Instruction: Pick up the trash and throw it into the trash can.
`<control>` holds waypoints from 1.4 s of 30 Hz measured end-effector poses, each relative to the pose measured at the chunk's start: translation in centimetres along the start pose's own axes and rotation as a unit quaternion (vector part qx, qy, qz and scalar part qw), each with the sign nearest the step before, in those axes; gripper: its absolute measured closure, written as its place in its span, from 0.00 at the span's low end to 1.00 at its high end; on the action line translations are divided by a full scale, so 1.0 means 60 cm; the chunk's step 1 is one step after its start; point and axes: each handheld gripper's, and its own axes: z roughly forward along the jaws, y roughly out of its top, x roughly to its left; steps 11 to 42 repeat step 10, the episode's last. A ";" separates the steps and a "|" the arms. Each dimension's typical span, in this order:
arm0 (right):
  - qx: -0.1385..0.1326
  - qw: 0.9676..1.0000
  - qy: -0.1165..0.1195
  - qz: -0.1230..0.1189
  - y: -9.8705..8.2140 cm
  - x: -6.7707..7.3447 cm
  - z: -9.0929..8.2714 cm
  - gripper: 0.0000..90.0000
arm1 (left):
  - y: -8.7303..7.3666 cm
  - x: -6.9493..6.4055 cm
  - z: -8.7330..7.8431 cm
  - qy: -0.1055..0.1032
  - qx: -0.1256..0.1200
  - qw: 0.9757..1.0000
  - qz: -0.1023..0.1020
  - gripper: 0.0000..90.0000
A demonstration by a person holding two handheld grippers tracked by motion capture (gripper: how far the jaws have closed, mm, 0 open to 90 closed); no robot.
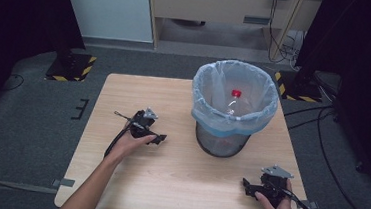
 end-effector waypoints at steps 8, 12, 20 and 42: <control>0.000 1.000 -0.002 0.004 -0.001 0.001 -0.001 0.00 | -0.015 -0.007 0.012 0.016 -0.016 1.000 -0.003 0.01; 0.000 1.000 -0.002 0.003 0.000 0.001 0.000 0.00 | -0.015 -0.007 0.012 0.015 -0.016 1.000 -0.003 0.00; 0.000 1.000 -0.002 0.003 0.000 0.001 0.000 0.00 | -0.015 -0.007 0.012 0.015 -0.016 1.000 -0.003 0.00; 0.000 1.000 -0.002 0.003 0.000 0.001 0.000 0.00 | -0.015 -0.007 0.012 0.015 -0.016 1.000 -0.003 0.00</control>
